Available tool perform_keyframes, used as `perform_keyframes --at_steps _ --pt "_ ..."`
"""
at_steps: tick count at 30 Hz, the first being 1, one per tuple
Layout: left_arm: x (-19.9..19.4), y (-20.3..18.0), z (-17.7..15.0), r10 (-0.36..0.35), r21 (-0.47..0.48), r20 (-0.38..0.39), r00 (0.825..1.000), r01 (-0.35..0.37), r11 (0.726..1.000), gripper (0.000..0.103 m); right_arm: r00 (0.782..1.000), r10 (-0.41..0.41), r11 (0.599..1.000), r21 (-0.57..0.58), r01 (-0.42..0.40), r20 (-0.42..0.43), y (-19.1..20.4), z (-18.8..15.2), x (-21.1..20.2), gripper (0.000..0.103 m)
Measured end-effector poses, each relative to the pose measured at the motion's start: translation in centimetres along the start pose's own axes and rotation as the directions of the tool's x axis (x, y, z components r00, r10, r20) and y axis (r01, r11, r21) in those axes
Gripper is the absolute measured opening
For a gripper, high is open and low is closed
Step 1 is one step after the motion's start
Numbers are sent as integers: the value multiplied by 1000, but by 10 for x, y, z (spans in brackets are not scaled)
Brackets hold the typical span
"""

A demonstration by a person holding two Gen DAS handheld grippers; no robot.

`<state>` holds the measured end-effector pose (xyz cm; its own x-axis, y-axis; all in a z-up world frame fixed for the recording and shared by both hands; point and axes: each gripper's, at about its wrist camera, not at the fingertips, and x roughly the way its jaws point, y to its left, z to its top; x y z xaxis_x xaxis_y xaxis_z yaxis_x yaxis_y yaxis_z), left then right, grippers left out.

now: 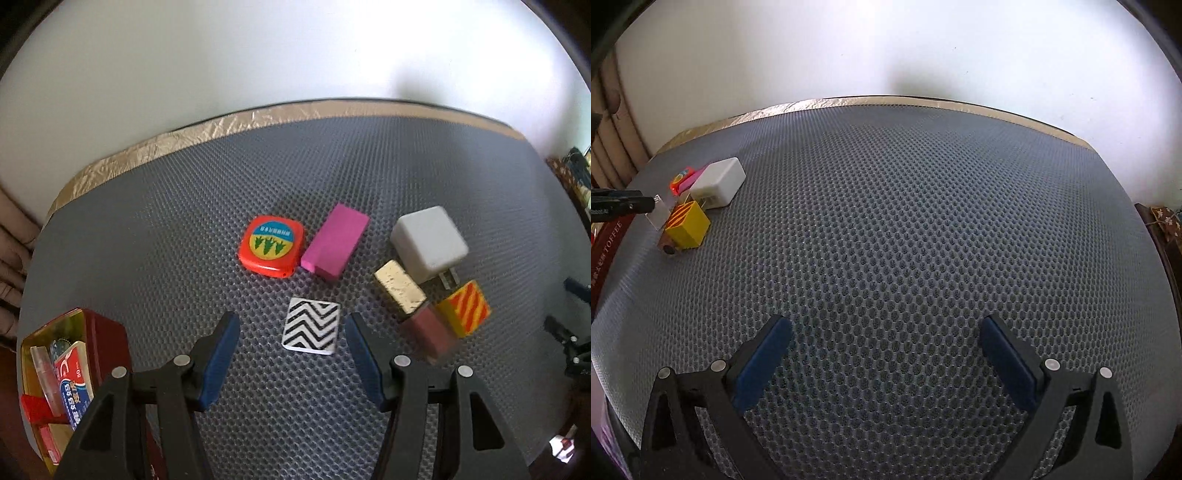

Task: Organize rigid objects
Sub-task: 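Grasp the black-and-white chevron tile with the left tool, then grasp the red-and-yellow striped block with the right tool while the left tool holds the tile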

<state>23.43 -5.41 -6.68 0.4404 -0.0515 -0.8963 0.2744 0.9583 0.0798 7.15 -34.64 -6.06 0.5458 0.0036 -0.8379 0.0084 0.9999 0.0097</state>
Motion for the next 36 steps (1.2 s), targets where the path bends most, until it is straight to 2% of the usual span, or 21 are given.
perform_keyframes --at_steps 3,4,5,12,16,20,22,25,28,30,32,36 --pt "14 -1 0 -10 11 -19 1000 10 1000 61 1000 0 1000 0 0 0 0 0 0 102" --pt "18 -1 -1 -3 13 -25 1000 3 1000 56 1000 0 1000 1 0 0 0 0 0 102" --pt "21 0 0 -10 10 -22 1000 10 1000 28 1000 0 1000 2 0 0 0 0 0 102" --pt "2 3 -30 -38 -117 22 999 40 992 30 1000 2 1000 3 -2 0 1 2 3 102" --pt "-17 -3 -61 -44 -138 20 999 47 989 30 999 10 1000 -9 -9 53 4 0 -8 102" --pt "-33 -9 -91 -23 -162 2 1000 23 987 30 983 170 985 -45 -167 72 28 6 -22 96" --pt "-39 -10 -105 -13 -192 -15 1000 10 981 30 965 256 965 -76 -251 62 51 15 -25 95" --pt "-40 -8 -117 -34 -236 -31 999 26 971 30 945 324 941 -113 -317 45 83 30 -22 88" --pt "-41 -5 -123 -26 -250 -39 999 16 968 30 931 363 927 -105 -359 27 104 44 -12 86" --pt "-41 -6 -123 -27 -243 -43 999 16 970 30 928 372 925 -98 -368 19 111 54 -8 83" --pt "-41 -3 -120 -30 -245 -42 999 19 969 30 926 378 923 -85 -376 5 117 58 5 73" --pt "-41 -5 -122 -39 -241 -42 998 28 970 30 921 389 920 -48 -389 -21 124 66 16 70"
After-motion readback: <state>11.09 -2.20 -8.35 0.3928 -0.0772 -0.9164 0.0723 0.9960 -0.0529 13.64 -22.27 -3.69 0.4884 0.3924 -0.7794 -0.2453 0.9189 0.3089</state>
